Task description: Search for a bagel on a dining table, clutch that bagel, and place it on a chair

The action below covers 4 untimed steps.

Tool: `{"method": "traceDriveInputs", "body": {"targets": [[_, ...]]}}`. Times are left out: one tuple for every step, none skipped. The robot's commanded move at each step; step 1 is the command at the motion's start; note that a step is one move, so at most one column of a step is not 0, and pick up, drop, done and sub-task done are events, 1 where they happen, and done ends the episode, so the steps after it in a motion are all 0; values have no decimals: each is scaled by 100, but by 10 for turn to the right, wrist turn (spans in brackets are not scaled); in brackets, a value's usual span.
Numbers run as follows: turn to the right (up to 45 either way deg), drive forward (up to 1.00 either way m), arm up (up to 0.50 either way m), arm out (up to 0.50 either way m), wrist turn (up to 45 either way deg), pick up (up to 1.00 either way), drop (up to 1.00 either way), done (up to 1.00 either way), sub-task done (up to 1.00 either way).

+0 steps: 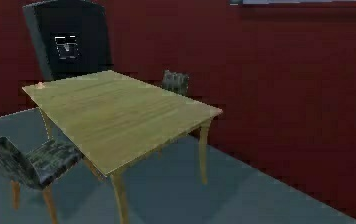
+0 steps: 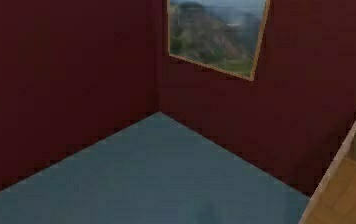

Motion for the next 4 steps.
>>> {"method": "traceDriveInputs", "body": {"targets": [[-450, 0, 0, 0, 0, 0, 0, 0, 0], [-300, 0, 0, 0, 0, 0, 0, 0, 0], [0, 100, 0, 0, 0, 0, 0, 0, 0], [0, 50, 0, 0, 0, 0, 0, 0, 0]]}}
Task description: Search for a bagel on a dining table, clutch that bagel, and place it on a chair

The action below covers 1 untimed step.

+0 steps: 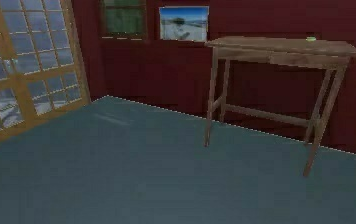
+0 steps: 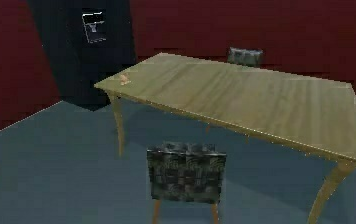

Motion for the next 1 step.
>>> {"method": "traceDriveInputs", "body": {"targets": [[240, 0, 0, 0, 0, 0, 0, 0, 0]]}}
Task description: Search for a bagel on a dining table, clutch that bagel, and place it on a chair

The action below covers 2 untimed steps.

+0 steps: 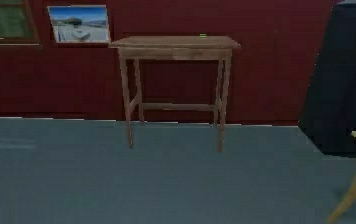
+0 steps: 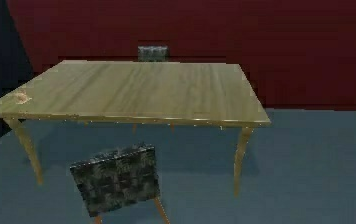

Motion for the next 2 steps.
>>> {"method": "traceDriveInputs", "body": {"targets": [[0, 45, 0, 0, 0, 0, 0, 0, 0], [-210, 0, 0, 0, 0, 0, 0, 0, 0]]}}
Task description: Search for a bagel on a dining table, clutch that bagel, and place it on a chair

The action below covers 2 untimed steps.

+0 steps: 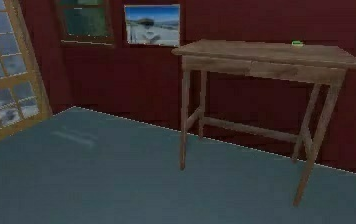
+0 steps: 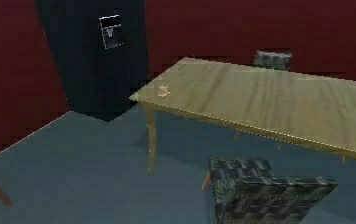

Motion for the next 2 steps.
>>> {"method": "traceDriveInputs", "body": {"targets": [[450, 0, 0, 0, 0, 0, 0, 0, 0], [360, 0, 0, 0, 0, 0, 0, 0, 0]]}}
